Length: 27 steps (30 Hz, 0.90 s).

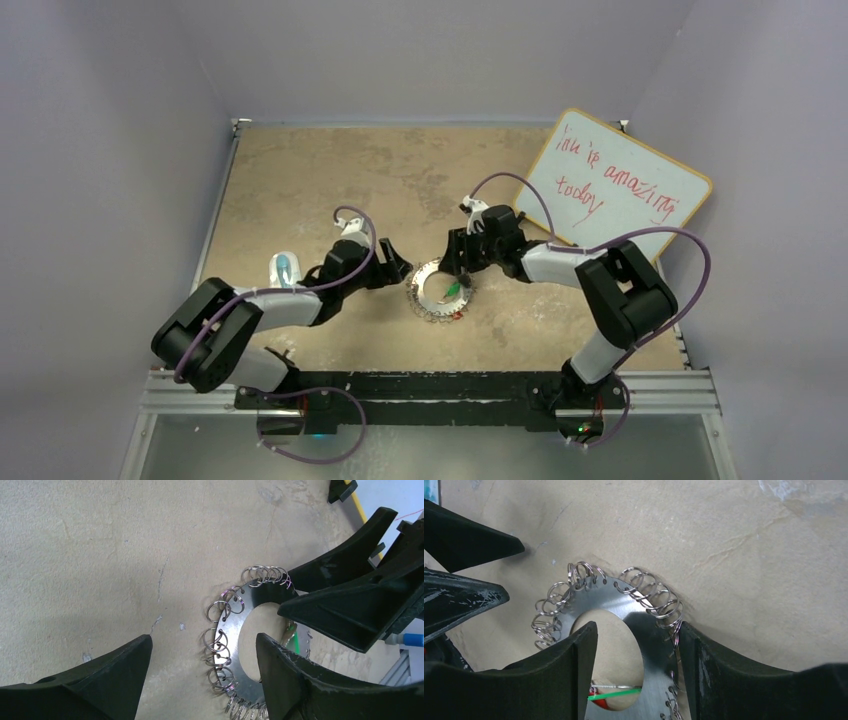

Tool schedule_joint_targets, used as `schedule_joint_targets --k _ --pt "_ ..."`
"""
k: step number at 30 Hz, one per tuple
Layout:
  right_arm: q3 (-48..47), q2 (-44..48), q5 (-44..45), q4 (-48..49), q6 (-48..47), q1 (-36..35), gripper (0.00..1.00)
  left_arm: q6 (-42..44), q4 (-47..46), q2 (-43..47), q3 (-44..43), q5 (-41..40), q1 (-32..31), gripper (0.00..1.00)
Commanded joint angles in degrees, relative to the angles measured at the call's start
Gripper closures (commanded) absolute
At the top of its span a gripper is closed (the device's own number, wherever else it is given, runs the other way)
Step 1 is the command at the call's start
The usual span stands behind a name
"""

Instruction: Put the keys on the keyring

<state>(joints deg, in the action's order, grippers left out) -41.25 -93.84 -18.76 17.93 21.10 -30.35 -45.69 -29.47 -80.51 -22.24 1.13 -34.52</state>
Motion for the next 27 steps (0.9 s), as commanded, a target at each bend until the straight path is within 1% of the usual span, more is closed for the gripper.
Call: schedule_joint_targets --k 1,7,10,14,16,20,27 --pt "-3.7 -1.7 -3.7 -2.5 -1.4 -0.1 0.38 -2.0 -0.2 0.0 -2.7 2.9 1.1 0.28" --pt "-4.1 -1.6 -3.6 -4.7 -1.3 -0.1 0.44 -2.9 15.4 -3.5 -12.4 1.0 0.4 0.42" --pt "-3.9 -1.3 -3.9 -5.2 -1.1 -0.1 0.45 -2.1 19.4 -5.2 -16.9 -0.9 -2.0 0.45" --pt "-4.2 -0.7 -3.2 -5.9 -1.0 -0.1 0.45 0.0 28.5 -9.5 -25.5 -7.0 -5.6 0.5" --pt "-4.1 -0.7 -3.1 -5.9 -1.0 -0.1 0.45 0.9 32.6 -11.6 -28.4 -8.5 -6.6 0.56" --pt "-4.4 -1.1 -3.3 -6.3 -1.4 -0.1 0.46 1.9 36.7 -14.8 -31.8 -10.2 -7.8 0.63" --pt "-4.6 -1.2 -3.3 -6.9 -2.0 -0.1 0.47 3.6 39.6 -16.6 -34.9 -12.4 -9.0 0.72"
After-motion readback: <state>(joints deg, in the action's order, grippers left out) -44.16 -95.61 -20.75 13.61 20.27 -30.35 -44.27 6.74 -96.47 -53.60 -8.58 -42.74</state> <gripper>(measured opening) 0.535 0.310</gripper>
